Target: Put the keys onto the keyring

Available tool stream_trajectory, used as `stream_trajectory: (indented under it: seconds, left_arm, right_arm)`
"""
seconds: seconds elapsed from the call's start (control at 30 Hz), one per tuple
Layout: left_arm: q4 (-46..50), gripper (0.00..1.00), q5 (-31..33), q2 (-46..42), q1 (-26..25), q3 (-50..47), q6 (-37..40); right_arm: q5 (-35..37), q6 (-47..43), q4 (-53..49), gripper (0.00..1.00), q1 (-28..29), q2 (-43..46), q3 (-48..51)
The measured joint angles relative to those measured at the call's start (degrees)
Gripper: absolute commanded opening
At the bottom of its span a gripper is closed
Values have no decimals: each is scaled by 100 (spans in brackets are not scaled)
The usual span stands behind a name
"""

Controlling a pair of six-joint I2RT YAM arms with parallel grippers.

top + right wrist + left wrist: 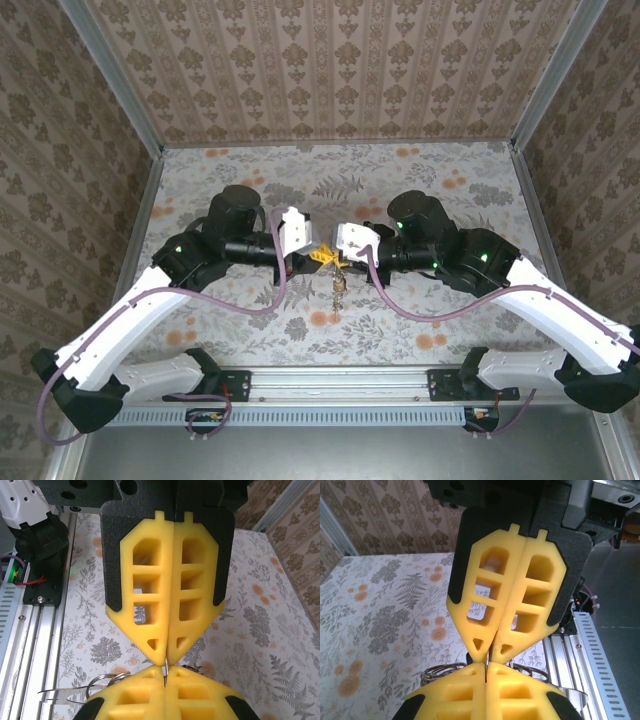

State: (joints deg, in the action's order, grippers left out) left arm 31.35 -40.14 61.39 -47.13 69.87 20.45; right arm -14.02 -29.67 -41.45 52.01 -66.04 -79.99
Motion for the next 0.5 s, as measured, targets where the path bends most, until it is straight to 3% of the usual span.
stream_trajectory:
  seconds: [0.17, 0.5]
  left_arm:
    - [-396, 0, -393, -221, 140, -205, -291]
    - [-1429, 0, -990, -533, 229, -566, -938]
  right_arm:
    - [-247, 22, 234, 20, 2, 105, 72]
    - [-798, 396, 1290, 27, 11, 667, 708]
